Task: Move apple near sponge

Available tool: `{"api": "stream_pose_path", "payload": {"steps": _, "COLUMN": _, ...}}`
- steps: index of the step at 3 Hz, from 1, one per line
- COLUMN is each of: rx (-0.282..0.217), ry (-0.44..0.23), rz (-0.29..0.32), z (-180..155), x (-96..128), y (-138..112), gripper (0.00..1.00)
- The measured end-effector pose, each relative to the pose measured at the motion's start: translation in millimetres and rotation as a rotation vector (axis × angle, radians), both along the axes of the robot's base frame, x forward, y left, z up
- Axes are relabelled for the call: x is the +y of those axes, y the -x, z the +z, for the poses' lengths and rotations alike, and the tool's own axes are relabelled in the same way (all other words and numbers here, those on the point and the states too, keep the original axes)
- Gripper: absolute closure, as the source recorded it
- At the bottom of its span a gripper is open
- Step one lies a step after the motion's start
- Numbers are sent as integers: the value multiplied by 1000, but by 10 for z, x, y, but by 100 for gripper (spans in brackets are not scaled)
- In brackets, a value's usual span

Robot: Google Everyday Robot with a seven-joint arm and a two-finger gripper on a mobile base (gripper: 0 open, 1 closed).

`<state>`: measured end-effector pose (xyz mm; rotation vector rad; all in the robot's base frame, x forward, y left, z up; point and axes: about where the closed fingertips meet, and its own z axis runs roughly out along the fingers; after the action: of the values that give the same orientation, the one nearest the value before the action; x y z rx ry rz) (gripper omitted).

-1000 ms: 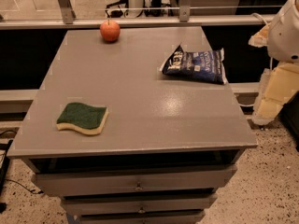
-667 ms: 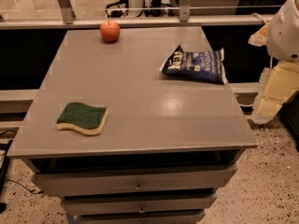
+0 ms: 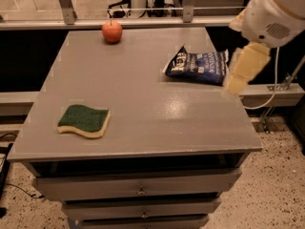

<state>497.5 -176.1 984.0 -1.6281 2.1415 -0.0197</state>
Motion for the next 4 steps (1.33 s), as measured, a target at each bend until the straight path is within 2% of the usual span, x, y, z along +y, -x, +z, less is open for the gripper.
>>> {"api": "stream_pose_path", "payload": {"steps": 1, "rx": -46, "ry": -132, "rz": -7, "z": -29, "x": 389, "y": -603, "gripper": 0}}
{"api": "stream_pose_path", "payload": {"steps": 2, "rx": -92, "ry": -267, "rz": -10, "z": -55, "x": 780, "y": -1086, "gripper": 0}}
{"api": "stream_pose_path", "payload": {"steps": 4, "rx": -90, "ry": -291, "rz": -10, "z": -59, "x": 828, "y": -1109, "gripper": 0}}
